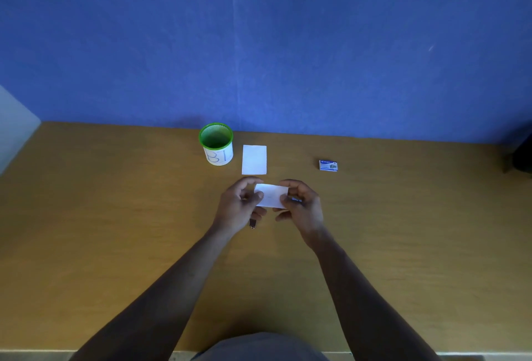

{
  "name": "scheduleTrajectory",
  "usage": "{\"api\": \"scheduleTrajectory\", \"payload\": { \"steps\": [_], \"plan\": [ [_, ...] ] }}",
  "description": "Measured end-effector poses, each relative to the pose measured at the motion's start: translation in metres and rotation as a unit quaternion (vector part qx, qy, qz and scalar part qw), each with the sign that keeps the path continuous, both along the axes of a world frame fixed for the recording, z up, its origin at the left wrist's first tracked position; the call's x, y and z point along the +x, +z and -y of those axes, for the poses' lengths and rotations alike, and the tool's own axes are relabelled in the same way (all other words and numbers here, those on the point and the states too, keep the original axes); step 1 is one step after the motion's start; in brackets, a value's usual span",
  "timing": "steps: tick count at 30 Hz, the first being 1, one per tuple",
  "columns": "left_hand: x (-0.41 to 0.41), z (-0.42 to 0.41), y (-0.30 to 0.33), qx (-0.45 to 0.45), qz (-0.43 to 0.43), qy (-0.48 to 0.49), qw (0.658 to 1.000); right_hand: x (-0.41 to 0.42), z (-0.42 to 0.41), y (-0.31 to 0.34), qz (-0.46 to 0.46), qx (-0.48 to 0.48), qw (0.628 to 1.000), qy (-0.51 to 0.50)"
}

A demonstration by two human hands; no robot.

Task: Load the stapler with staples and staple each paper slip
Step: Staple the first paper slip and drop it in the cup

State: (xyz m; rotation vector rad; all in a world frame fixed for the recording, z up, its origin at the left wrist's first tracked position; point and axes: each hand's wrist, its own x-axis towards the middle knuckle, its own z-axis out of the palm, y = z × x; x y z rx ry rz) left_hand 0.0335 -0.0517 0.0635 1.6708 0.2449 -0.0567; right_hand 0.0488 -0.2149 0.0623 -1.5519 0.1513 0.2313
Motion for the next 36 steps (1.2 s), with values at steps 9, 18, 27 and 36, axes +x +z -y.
{"api": "scheduleTrajectory", "payload": {
  "steps": [9,18,27,36],
  "plan": [
    [-0.001,-0.014,0.004,0.01,0.02,0.026,0.999,-0.001,-0.017,0.009,-0.022,0.055,0.998,-0.006],
    [-0.003,-0.035,0.004,0.006,0.002,-0.009,1.0,0.001,-0.027,0.006,-0.076,0.102,0.99,0.052],
    [-0.002,-0.04,0.006,-0.087,0.003,0.025,0.996,0.011,-0.038,0.013,-0.087,0.07,0.991,0.076],
    [0.004,-0.042,0.001,-0.116,-0.007,0.066,0.991,0.014,-0.044,0.008,-0.075,0.102,0.99,0.061]
  ]
}}
